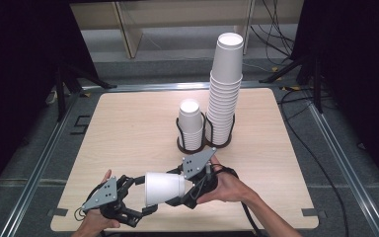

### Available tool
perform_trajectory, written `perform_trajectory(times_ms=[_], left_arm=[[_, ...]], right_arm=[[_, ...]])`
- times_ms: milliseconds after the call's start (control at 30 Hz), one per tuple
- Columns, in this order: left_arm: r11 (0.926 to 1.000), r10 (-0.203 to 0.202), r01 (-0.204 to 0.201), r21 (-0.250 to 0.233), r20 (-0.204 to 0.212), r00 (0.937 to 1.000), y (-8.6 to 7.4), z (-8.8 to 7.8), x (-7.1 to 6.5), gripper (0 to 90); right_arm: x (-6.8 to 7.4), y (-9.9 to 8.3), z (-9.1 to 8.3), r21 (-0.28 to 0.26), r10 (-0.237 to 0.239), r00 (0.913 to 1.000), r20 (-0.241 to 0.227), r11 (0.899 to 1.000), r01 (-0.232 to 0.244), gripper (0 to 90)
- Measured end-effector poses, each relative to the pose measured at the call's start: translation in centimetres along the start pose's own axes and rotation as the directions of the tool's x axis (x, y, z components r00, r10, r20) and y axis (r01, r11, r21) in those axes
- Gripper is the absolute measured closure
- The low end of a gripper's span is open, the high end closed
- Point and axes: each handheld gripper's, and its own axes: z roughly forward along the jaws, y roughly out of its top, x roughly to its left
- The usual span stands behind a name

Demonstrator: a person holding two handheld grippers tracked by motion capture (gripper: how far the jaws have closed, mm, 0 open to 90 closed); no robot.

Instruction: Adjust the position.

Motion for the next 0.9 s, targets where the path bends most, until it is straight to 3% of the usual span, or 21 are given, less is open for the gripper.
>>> perform_trajectory(times_ms=[333, 467, 533, 567, 900], left_arm=[[0.9999, 0.014, -0.014, 0.006, 0.015, 0.9998, 0.01, 0.14, -0.14, 7.3], [0.9995, 0.028, -0.028, 0.015, 0.019, 0.9994, -0.01, 0.11, -0.18, 7.7], [0.999, 0.044, -0.044, 0.001, 0.023, 0.9988, -0.04, 0.2, -0.23, 8.0], [0.9987, 0.045, -0.046, 0.021, 0.012, 0.9989, 0.06, 0.07, -0.32, 8.1], [0.9946, 0.098, -0.098, 0.035, -0.011, 0.9951, 0.06, 0.14, -0.79, 8.6]], right_arm=[[0.29, -0.1, 0.78, 0.043, -0.017, 0.9998, -0.013, 0.999, 0.017, 22.7], [0.34, 0.01, 0.87, 0.059, -0.044, 0.999, -0.003, 0.997, 0.045, 22.7], [0.47, 0.02, 0.9, 0.069, -0.035, 0.9994, -0.007, 0.997, 0.035, 22.8], [0.49, 0.04, 0.88, 0.072, -0.037, 0.9993, -0.006, 0.997, 0.037, 22.8], [0.67, -0.03, 0.98, 0.102, -0.047, 0.9989, -0.004, 0.994, 0.047, 22.2]])
